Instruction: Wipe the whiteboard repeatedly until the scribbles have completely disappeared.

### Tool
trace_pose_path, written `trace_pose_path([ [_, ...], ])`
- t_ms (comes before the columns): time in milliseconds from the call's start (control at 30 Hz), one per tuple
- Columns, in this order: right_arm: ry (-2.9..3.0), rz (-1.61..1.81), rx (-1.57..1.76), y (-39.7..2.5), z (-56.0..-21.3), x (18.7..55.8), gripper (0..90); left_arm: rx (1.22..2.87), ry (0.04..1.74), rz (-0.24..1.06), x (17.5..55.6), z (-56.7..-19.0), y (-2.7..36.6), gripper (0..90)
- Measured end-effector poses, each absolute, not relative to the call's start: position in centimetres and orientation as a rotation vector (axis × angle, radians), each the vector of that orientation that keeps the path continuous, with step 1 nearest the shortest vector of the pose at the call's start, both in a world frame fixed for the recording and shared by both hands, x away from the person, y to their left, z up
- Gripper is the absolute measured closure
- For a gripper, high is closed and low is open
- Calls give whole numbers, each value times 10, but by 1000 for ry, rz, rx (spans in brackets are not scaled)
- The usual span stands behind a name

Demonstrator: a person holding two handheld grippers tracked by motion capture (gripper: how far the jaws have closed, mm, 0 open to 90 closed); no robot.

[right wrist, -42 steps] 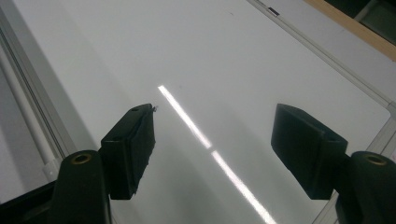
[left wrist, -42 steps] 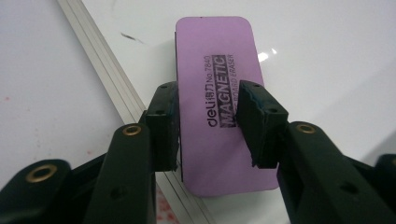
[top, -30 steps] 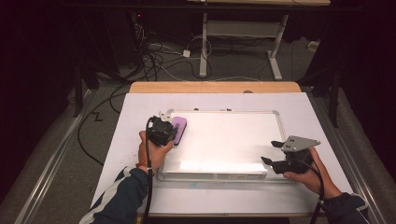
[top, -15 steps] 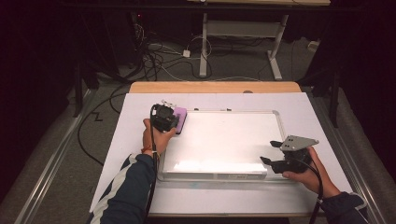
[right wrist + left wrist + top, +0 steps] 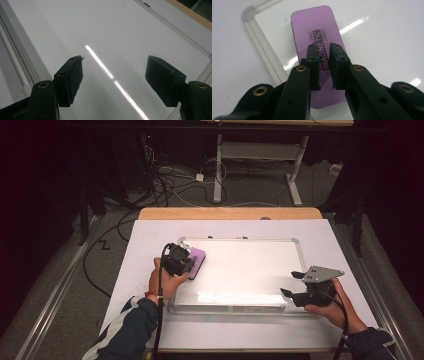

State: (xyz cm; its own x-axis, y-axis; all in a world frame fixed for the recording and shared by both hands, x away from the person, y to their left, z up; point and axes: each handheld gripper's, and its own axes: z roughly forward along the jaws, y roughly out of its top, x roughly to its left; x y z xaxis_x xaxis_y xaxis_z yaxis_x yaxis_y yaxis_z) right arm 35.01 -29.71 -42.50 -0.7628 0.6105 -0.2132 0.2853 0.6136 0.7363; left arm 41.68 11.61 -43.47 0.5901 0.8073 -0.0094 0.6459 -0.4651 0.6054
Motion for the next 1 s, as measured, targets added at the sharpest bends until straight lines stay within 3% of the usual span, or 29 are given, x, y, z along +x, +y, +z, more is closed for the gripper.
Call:
trace_pose_path([
  [333,2389,978,713,-297,-424,350,304,2247,1071,307,398,-435,118,738],
  [433,2388,982,714,-297,-424,350,304,2166,1128,317,400,-433,124,545],
  [733,2383,988,717,-298,-423,351,303,2184,1137,250,407,-442,119,256],
  [867,2381,989,723,-297,-423,352,304,2233,1110,208,411,-449,113,246],
  [1000,2388,986,718,-296,-424,353,305,2278,1115,226,412,-455,108,305],
])
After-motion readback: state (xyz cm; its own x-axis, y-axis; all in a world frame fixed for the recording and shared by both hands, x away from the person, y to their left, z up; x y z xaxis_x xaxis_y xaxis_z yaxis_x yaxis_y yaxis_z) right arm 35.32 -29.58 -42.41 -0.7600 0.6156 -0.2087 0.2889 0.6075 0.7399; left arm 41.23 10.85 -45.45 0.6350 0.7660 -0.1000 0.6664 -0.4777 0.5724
